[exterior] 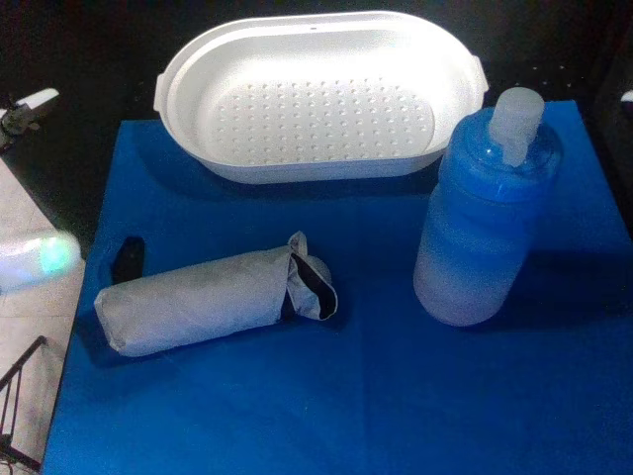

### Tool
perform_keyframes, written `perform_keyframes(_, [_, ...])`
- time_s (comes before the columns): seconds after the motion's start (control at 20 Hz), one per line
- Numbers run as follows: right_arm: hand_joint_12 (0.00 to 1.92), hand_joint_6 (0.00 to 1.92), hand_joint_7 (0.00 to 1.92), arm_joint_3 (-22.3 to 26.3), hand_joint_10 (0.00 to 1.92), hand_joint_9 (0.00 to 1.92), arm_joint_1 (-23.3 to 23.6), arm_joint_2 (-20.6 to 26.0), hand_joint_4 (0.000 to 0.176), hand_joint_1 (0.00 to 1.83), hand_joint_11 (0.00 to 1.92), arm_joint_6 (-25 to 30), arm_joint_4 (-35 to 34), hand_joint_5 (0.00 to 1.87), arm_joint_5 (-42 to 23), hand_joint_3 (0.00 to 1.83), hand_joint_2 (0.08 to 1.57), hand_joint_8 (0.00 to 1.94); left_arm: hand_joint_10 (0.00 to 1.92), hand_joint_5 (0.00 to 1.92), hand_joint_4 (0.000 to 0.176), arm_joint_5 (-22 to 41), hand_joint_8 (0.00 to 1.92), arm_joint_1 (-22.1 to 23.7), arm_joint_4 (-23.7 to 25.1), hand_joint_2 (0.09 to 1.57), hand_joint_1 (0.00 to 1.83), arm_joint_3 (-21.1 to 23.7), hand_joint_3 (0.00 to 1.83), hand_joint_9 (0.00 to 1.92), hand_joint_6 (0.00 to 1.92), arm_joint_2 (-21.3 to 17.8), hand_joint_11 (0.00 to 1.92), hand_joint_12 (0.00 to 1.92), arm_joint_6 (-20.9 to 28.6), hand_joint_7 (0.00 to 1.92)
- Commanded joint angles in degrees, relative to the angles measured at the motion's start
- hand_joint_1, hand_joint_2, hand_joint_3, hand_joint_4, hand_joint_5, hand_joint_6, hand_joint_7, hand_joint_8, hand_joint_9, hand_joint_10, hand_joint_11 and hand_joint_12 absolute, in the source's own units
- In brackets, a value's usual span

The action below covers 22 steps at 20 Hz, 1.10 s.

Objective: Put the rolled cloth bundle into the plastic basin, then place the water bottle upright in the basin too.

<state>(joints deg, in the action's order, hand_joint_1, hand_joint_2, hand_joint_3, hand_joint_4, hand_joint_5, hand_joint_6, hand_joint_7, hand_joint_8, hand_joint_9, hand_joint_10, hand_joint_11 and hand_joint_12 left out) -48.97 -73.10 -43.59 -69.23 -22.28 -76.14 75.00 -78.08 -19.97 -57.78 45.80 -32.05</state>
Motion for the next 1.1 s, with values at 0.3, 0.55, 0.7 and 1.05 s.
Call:
perform_keyframes(0.3, [0.72,0.00,0.38,-0.51,0.00,0.28,0.35,-0.01,0.000,0.40,0.00,0.43,-0.02,0.51,-7.07,0.00,1.41,0.00,0.00,0.02,0.176,6.09,0.00,3.65,6.03,0.88,0.43,-0.21,0.00,0.00,0.00,-0.90,0.02,0.14,1.17,0.00])
perform_keyframes(0.55, [0.88,0.00,0.39,-0.58,0.00,0.32,0.35,0.05,0.000,0.44,0.00,0.43,-0.03,0.52,-7.07,0.00,1.40,0.00,0.00,0.06,0.176,-3.36,0.00,14.33,20.46,0.80,0.54,-0.41,0.00,0.07,0.00,-1.43,0.10,0.05,1.26,0.07])
perform_keyframes(0.7, [0.81,0.00,0.37,-0.69,0.00,0.29,0.36,0.09,0.000,0.43,0.00,0.43,-0.05,0.52,-7.07,0.00,1.40,0.00,0.01,0.11,0.176,-11.91,0.01,20.91,29.18,0.79,0.62,-1.16,0.00,0.11,0.02,-1.22,0.14,0.06,2.65,0.12])
perform_keyframes(1.05, [0.79,0.00,0.39,-0.88,0.00,0.30,0.35,-0.04,0.000,0.44,0.00,0.43,-0.12,0.52,-7.07,0.00,1.41,0.00,0.00,0.18,0.176,-33.48,0.00,32.80,52.00,0.85,0.62,-6.05,0.01,0.22,0.00,3.82,0.00,0.79,13.68,0.26])
